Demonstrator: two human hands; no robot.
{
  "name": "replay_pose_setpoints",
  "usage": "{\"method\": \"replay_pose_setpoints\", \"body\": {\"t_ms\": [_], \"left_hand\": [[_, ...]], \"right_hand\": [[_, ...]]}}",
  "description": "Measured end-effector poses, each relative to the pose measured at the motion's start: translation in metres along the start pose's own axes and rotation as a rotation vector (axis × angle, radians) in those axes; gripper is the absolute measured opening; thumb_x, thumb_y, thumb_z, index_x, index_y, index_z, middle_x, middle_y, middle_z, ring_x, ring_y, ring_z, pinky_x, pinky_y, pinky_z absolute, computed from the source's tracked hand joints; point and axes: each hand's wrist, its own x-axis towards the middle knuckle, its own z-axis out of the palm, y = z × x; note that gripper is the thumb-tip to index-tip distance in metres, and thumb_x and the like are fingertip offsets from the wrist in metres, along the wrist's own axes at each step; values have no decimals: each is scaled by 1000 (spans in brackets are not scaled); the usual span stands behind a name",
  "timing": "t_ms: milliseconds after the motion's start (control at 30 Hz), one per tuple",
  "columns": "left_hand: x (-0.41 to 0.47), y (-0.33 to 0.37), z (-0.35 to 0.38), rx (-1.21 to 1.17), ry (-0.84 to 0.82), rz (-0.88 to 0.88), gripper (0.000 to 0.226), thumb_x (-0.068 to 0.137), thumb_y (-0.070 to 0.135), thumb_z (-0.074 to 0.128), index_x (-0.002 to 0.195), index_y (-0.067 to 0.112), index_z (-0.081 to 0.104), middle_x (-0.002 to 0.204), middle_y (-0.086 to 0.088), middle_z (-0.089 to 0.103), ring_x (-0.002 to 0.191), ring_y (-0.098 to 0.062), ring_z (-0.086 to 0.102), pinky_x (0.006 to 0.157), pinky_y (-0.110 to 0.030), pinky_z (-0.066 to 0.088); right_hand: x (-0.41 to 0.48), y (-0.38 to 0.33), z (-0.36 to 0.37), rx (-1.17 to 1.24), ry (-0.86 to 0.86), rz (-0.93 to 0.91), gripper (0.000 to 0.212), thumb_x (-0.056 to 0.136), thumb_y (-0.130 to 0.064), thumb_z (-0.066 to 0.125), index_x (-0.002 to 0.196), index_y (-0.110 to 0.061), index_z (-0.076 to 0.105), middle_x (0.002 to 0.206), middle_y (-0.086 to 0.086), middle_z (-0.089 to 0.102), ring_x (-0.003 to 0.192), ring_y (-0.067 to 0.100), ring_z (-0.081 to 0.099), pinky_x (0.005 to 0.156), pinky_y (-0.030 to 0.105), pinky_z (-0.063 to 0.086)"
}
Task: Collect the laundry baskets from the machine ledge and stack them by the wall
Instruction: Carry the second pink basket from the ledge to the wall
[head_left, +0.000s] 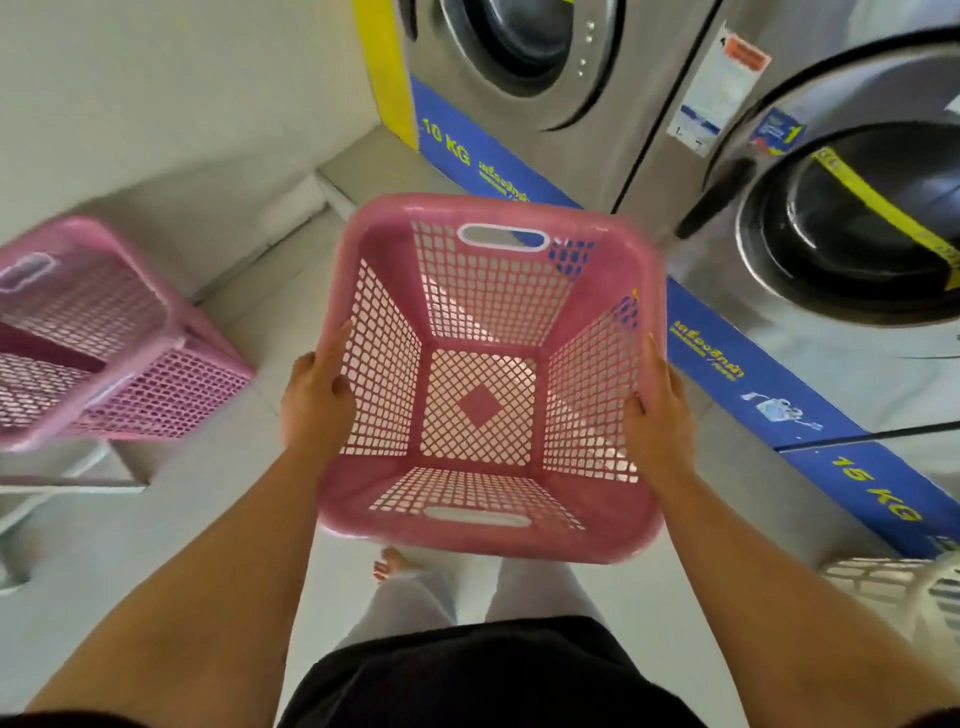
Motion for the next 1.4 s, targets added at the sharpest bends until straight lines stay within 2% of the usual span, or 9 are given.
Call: {"method": "replay_pose_setpoints", "body": {"t_ms": [200,367,533,767,833,933,1067,1333,1400], "left_hand": [[0,-98,-76,-53,179,-68,61,85,-1,49,138,30,51,108,-18,62,70,-26,56,54,-31,45],[-5,-171,-138,-94,293,-253,62,85,6,47,135,43,48,121,-7,62,78,-19,58,57,-27,47],[-17,-225,-202,-159,437,-384,62,81,8,47,128,49,50,121,-3,62,81,-23,59,61,-30,43],[-31,-286,-278,-190,710,-518,59,82,21,47,128,58,45,123,2,62,99,-29,63,74,-36,48],[-32,-298,-290,-202,787,-543,61,81,19,45,128,59,43,125,2,61,100,-30,63,76,-36,49],[-27,-312,-301,-211,893,-556,62,82,17,44,130,57,43,126,3,59,101,-29,62,76,-40,50],[0,-340,-313,-238,1027,-519,62,82,14,45,131,51,46,126,4,59,104,-25,61,77,-37,51],[118,-422,-330,-182,904,-627,60,83,15,46,133,48,46,127,6,57,107,-22,57,78,-33,46],[151,-442,-332,-185,834,-675,60,84,15,47,132,51,45,127,7,57,106,-22,58,79,-33,46]], "right_hand": [[-7,-104,66,43,-49,-127,82,87,-3,51,153,-38,17,140,13,46,113,34,56,90,38,45],[-15,-195,118,76,-138,-300,83,87,-4,51,152,-43,17,145,8,45,122,30,53,100,47,46],[-24,-281,163,148,-175,-436,77,84,-3,53,151,-34,29,148,5,45,131,26,48,108,42,39],[-47,-396,216,187,-167,-626,77,86,-7,54,151,-38,27,147,1,46,125,20,51,96,32,43],[-49,-421,231,204,-152,-656,74,89,-9,53,151,-39,25,147,-1,45,118,13,53,88,22,42],[-50,-455,255,261,-130,-747,72,91,-7,53,151,-36,25,147,2,44,108,-6,42,69,-8,32],[-36,-500,294,290,-140,-795,73,91,-6,51,151,-38,23,147,-2,43,104,-19,29,61,-13,29],[25,-590,399,179,-257,-782,76,94,-10,51,151,-44,15,148,-4,42,90,-14,38,47,-2,31],[43,-607,426,132,-298,-776,76,95,-11,50,151,-46,13,149,-6,42,95,-9,45,55,1,29]]}}
